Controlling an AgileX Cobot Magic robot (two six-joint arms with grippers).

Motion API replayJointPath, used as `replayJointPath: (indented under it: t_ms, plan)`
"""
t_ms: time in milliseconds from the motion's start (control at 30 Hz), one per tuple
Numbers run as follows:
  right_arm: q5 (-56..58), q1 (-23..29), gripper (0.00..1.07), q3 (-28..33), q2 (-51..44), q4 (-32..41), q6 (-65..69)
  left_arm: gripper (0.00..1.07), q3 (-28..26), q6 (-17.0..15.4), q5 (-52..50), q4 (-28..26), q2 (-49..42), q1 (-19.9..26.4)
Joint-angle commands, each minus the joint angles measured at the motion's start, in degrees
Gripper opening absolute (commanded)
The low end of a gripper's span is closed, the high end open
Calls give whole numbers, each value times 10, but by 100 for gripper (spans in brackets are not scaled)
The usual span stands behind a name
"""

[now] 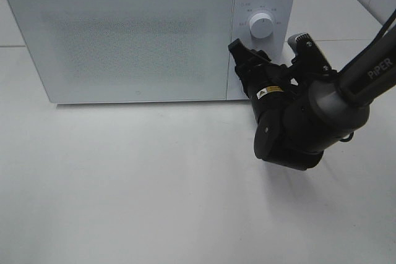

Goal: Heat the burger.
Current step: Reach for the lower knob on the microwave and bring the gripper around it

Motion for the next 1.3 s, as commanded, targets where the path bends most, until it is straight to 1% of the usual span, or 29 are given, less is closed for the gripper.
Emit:
replayJointPath:
  t_ms: [33,367,500,667,700,767,800,1033,1067,1300]
  plan:
    - [-28,1,0,-18,-6,-109,51,98,1,-4,-6,1,-10,2]
    - [-70,1,0,-18,-6,-136,208,98,1,-4,-6,1,-10,2]
    - [-81,1,0,-18,-6,-136,243,98,1,-4,-6,1,-10,2]
    - [-89,1,0,-18,-6,-135,290,98,1,-4,-6,1,-10,2]
    - [-100,1,0,-18,-6,-131,320,98,1,-4,-6,1,-10,2]
    - [-100,1,0,-18,-6,-129,333,98,1,-4,-6,1,-10,2]
    - [-100,1,0,-18,-6,-120,366,98,1,-4,-6,1,-10,2]
    - [-100,1,0,-18,-6,-115,437,98,1,-4,-6,1,-10,2]
    - [-100,1,0,-18,-6,-111,464,98,1,-4,-6,1,-10,2]
    - [-100,1,0,-18,-6,-106,506,98,1,-4,-6,1,-10,2]
